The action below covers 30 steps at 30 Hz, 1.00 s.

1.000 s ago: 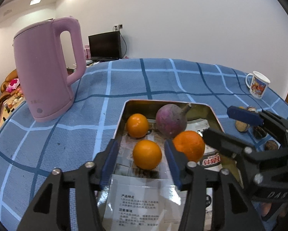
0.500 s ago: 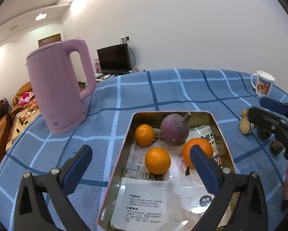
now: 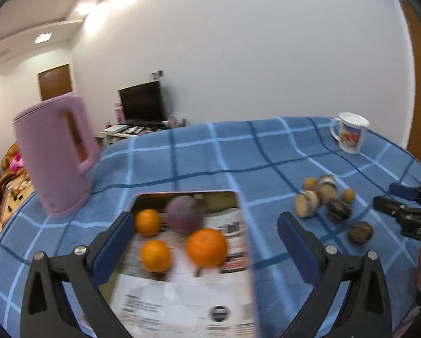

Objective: Organize fruits
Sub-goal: 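Move both open grippers back from the tin to the remaining pile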

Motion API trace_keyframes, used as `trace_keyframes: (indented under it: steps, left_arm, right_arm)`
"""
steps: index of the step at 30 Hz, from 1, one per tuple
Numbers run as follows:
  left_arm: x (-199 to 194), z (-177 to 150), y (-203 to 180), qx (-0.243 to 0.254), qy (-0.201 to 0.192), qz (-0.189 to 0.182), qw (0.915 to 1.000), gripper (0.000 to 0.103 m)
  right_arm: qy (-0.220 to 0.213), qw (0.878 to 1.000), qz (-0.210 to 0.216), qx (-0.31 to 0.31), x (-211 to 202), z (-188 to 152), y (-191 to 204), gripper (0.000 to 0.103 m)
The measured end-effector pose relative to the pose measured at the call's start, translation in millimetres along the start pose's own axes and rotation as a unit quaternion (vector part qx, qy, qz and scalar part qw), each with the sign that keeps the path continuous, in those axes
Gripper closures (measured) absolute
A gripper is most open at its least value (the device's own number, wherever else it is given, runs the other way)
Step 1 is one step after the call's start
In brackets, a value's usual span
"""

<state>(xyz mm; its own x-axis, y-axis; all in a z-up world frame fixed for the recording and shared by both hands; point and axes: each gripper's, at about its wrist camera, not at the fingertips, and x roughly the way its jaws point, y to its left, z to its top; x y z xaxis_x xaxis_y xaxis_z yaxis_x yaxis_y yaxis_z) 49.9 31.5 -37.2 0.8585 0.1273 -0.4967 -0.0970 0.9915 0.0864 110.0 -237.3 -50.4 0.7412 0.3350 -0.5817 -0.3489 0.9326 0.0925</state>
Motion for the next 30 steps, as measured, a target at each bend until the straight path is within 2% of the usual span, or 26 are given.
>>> trace_keyframes:
  steps: [2,5,7,9,10,13,17,21,25,30]
  left_arm:
    - [3,0,-15,0.011,0.007,-0.013,0.9998,0.000]
    - [5,0,-32,0.023,0.013,-0.029,0.9992,0.000]
    - [6,0,-41,0.030,0.013,-0.037,0.9988,0.000]
    - [8,0,-48,0.031,0.018,-0.047,0.9982,0.000]
    - [10,0,-51,0.030,0.021,-0.054,0.9978,0.000]
    - [16,0,-63,0.034,0.033,-0.067,0.9966,0.002]
    - [23,2,-78,0.040,0.043,-0.088,0.9944,0.014]
    - [37,6,-96,0.047,0.051,-0.096,0.9930,0.023]
    - [62,16,-107,0.033,0.078,-0.103,0.9911,0.026]
    - [93,22,-118,0.026,0.100,-0.094,0.9902,0.037]
  right_arm:
    - [0.020,1.000,0.018,0.000,4,-4,-1,0.040]
    - [0.059,0.997,0.051,-0.010,15,-10,7,0.042]
    - [0.075,0.996,0.052,-0.023,23,-14,13,0.043]
    - [0.103,0.993,0.055,-0.030,35,-19,17,0.052]
    - [0.112,0.991,0.070,-0.025,39,-19,17,0.061]
    - [0.106,0.991,0.073,-0.024,37,-20,16,0.062]
    - [0.073,0.995,0.063,-0.015,22,-16,9,0.062]
    - [0.039,0.999,0.021,-0.003,8,0,-6,0.062]
    - [0.019,0.999,-0.021,-0.020,11,13,-7,0.062]
    - [0.017,0.999,-0.039,-0.002,29,19,-17,0.062]
